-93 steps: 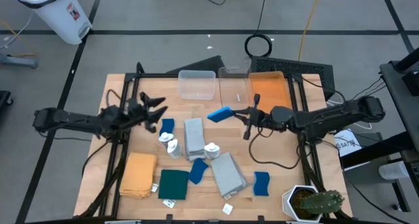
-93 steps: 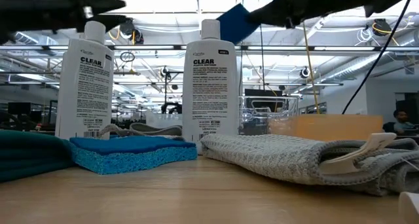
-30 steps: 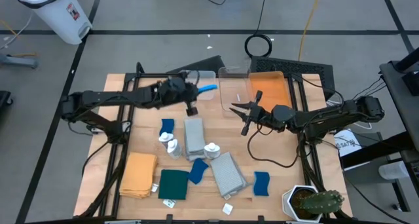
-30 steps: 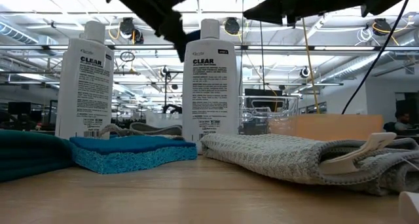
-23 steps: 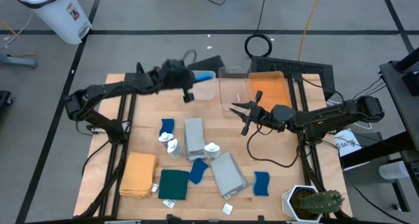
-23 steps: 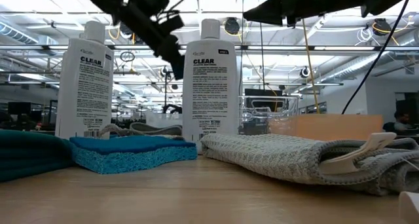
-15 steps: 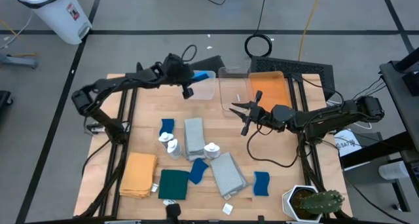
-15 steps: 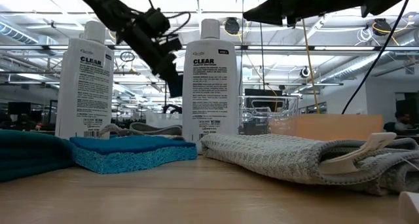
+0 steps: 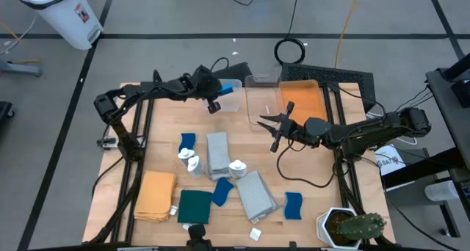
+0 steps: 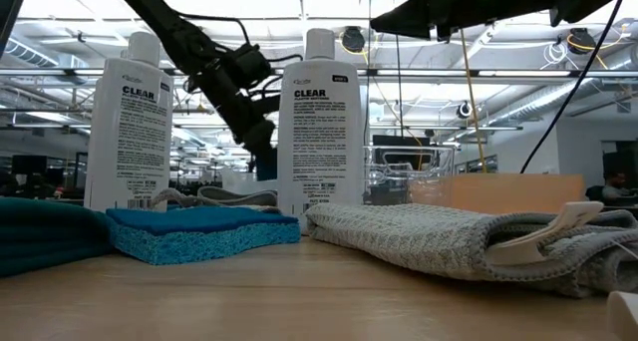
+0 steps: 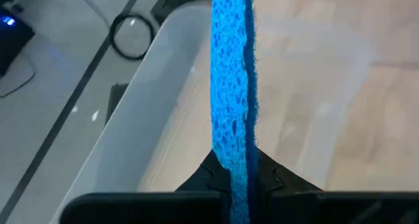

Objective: Pick & Place Kitchen Items
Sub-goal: Put the blue sponge into the white bin

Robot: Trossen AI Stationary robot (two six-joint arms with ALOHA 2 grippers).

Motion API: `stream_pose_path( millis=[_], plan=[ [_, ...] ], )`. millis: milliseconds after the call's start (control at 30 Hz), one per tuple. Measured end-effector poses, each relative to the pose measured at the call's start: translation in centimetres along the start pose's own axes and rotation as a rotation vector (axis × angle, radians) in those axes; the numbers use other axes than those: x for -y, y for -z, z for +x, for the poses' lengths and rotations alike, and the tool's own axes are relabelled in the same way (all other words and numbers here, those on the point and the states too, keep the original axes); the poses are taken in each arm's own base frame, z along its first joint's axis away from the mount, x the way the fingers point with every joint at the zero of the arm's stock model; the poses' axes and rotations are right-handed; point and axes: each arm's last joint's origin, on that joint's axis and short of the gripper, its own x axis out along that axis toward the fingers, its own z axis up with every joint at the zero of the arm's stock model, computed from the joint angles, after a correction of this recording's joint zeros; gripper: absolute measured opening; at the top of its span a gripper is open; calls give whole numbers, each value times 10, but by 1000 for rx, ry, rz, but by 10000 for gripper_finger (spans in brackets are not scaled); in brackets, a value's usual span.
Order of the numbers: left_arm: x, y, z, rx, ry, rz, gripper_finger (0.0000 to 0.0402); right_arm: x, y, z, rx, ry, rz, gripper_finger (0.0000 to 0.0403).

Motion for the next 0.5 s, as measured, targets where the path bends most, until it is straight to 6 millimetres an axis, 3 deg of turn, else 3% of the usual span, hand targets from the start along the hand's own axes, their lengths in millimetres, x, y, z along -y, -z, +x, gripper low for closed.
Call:
stream_pose_path(
  millis=[300,500],
  plan=[
    [10,-2,0,-61,-133,19,119,0,0,0,0,0,1,68],
    [14,-4,-1,-110,-317,33,192,0,0,0,0,0,1,71]
  ],
)
